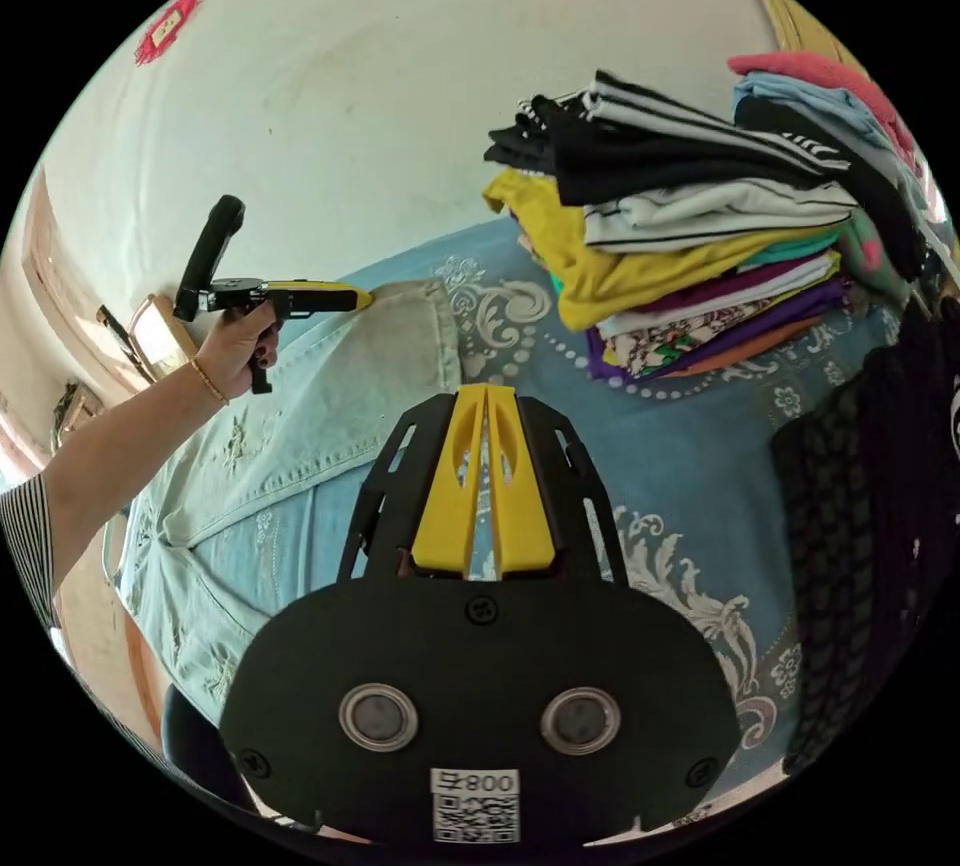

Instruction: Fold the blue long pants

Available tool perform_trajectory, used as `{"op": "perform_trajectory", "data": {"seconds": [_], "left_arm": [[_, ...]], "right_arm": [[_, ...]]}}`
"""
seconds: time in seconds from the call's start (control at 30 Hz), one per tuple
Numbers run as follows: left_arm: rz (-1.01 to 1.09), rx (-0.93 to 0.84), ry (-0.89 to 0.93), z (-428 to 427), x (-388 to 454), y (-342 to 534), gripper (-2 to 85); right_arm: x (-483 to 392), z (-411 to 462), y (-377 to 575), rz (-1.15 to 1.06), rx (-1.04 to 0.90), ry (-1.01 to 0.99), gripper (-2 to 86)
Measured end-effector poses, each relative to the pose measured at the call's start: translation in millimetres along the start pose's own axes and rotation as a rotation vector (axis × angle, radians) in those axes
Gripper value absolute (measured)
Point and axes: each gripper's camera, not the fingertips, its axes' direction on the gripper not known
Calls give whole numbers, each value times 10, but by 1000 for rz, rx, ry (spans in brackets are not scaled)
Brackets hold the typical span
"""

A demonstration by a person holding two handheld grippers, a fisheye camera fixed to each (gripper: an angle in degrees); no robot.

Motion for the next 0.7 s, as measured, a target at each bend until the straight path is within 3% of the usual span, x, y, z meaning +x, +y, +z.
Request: {"op": "perform_trajectory", "data": {"seconds": [0.1, 0.2, 0.47, 0.6, 0.7], "left_arm": [[8, -49, -33, 255, -113, -244, 7], [-78, -146, -81, 634, -224, -362, 12], [-115, 95, -1, 517, -630, -394, 26], [-172, -3, 83, 653, -1007, -119, 9], [-199, 32, 107, 452, -1264, 313, 4]], "right_arm": [[66, -21, -122, -8, 19, -34, 4], [20, 416, -120, -31, -125, -18, 3], [-294, 1050, -49, -125, -145, -102, 16], [-479, 1771, -3, -211, -325, 66, 11], [-639, 1973, 194, -315, -275, 153, 4]]}}
